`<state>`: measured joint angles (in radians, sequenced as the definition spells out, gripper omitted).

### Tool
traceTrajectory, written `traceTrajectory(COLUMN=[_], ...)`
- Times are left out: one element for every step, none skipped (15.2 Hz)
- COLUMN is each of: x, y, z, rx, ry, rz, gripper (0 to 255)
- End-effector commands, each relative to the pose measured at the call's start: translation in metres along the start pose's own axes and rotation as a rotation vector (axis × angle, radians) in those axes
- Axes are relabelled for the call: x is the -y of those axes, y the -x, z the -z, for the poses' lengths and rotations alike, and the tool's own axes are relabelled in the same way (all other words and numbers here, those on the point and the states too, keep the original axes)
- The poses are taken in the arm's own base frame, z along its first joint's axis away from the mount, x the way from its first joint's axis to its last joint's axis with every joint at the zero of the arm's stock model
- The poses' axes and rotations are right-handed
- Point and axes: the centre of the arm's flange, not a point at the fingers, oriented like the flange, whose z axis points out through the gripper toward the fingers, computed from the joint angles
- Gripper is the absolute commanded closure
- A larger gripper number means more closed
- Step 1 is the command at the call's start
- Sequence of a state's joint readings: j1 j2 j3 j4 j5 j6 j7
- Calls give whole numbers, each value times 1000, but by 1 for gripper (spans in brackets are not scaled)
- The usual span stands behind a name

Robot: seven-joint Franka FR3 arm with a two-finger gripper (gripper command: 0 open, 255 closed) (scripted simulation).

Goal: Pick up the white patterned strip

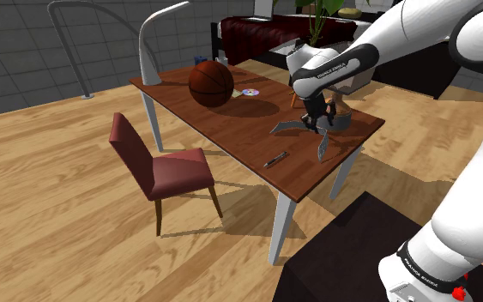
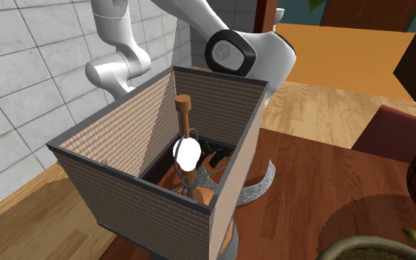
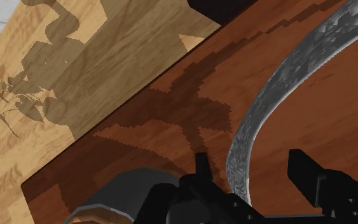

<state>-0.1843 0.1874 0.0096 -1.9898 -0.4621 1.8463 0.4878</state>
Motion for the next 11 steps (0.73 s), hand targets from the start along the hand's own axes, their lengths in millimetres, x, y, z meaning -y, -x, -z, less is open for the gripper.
traceTrajectory(x=[0, 0, 0, 0, 0, 0, 0, 0, 0, -2, -5], y=[0, 0, 0, 0, 0, 0, 0, 0, -1, 0, 1], z=[0, 0, 0, 0, 0, 0, 0, 0, -1, 4, 8], rx=[0, 0, 0, 0, 0, 0, 0, 0, 0, 0, 0], ry=[0, 0, 0, 0, 0, 0, 0, 0, 0, 0, 0], rz=[0, 0, 0, 0, 0, 0, 0, 0, 0, 0, 0], gripper=[255, 255, 255, 255, 255, 255, 255, 255, 255, 255, 255])
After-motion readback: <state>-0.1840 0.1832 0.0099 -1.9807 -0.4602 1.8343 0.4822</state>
